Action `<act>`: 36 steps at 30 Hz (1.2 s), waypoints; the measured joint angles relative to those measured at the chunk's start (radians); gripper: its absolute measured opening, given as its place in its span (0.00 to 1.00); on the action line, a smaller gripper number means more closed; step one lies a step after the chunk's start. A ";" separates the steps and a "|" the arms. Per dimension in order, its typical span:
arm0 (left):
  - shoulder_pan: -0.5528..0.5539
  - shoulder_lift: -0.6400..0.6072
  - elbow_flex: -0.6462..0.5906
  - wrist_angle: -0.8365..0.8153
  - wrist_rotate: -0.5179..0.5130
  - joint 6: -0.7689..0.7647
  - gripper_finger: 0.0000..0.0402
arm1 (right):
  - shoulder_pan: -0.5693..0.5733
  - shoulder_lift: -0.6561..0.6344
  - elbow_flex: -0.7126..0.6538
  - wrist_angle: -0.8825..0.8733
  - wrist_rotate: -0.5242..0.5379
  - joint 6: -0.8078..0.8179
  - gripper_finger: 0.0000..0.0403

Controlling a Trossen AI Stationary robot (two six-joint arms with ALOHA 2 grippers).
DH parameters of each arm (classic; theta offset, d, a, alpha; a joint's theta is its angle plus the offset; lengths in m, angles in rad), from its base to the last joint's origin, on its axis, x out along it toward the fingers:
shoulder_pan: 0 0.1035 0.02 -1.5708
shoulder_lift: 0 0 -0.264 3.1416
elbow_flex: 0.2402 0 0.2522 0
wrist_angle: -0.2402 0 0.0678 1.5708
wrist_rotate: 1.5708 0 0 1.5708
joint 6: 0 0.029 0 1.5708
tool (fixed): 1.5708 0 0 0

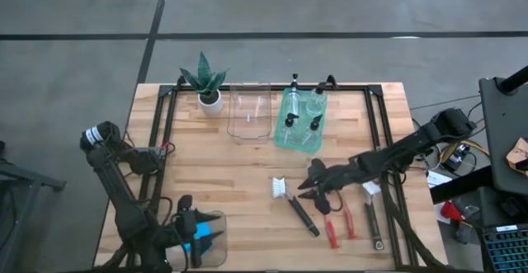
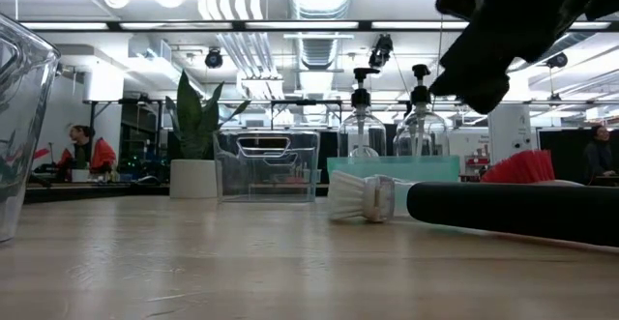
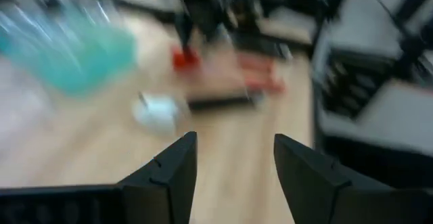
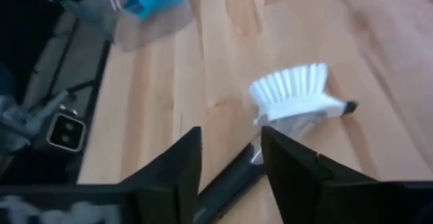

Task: Pick & Place Kitchen Sink Supplies
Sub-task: Put the black dish brush into the top transparent bin

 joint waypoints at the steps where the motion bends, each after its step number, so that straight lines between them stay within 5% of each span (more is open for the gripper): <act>1: 0.003 0.000 0.000 0.011 -0.060 0.029 0.47 | 0.003 0.024 0.021 -0.022 -0.001 0.003 0.39; 4: 0.015 0.000 -0.002 0.030 -0.193 0.096 0.47 | 0.009 0.093 0.095 -0.139 -0.007 0.026 0.44; 15: 0.106 0.000 -0.006 0.041 -0.331 0.252 0.47 | 0.031 0.352 0.406 -0.597 -0.012 0.148 0.51; 36: 0.137 0.001 -0.009 0.040 -0.321 0.272 0.47 | 0.057 0.590 0.579 -0.650 -0.028 0.136 0.49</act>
